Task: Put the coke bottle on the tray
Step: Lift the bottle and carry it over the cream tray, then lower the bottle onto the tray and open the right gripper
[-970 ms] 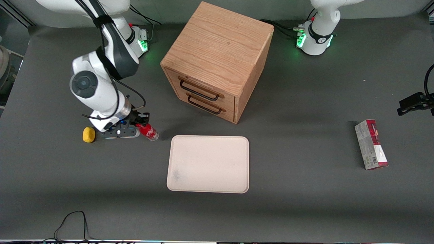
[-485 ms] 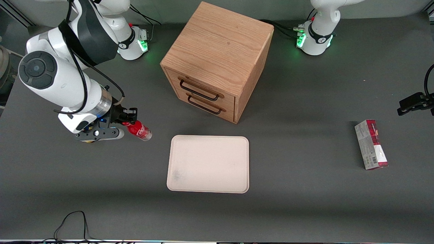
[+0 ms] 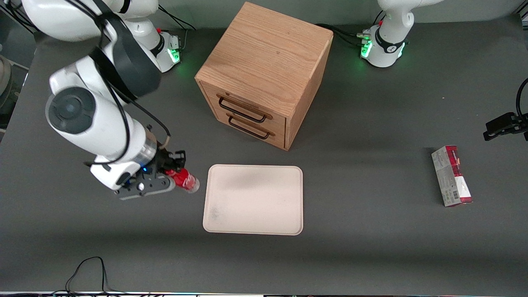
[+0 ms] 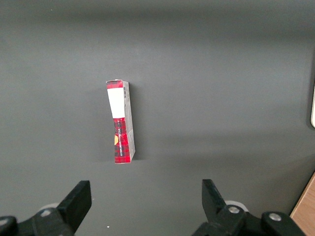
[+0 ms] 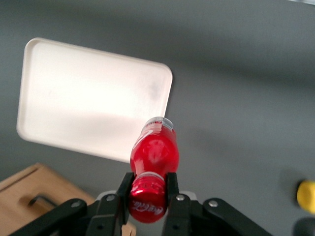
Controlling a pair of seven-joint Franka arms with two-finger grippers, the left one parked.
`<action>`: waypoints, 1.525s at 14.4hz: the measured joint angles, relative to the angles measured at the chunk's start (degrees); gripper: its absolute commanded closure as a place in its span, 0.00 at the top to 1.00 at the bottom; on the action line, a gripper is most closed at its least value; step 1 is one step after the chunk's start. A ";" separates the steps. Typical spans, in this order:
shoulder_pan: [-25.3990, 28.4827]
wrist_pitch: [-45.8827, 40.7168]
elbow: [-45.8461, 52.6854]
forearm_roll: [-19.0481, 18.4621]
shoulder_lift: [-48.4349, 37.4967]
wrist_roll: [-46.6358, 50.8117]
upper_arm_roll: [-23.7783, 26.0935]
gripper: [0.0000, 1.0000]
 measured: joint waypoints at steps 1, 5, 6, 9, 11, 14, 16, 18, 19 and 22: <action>0.61 2.47 0.17 -1.15 2.10 0.00 0.02 0.00; 1.82 11.91 0.57 -5.64 9.90 0.00 0.13 0.00; 2.17 13.83 0.66 -6.79 11.62 0.00 0.17 0.00; 2.91 17.18 0.76 -7.70 15.27 0.04 0.17 0.00; 2.94 17.55 0.77 -7.72 16.30 0.06 0.16 0.00; 3.01 17.53 0.61 -7.72 16.97 0.90 0.17 0.99; 3.01 17.54 0.64 -7.72 17.11 1.42 0.17 1.00; 2.99 17.54 0.72 -7.72 17.11 1.79 0.17 1.00; 2.99 17.61 0.72 -7.72 17.11 2.10 0.17 1.00; 2.99 18.32 0.74 -7.72 17.10 5.27 0.26 1.00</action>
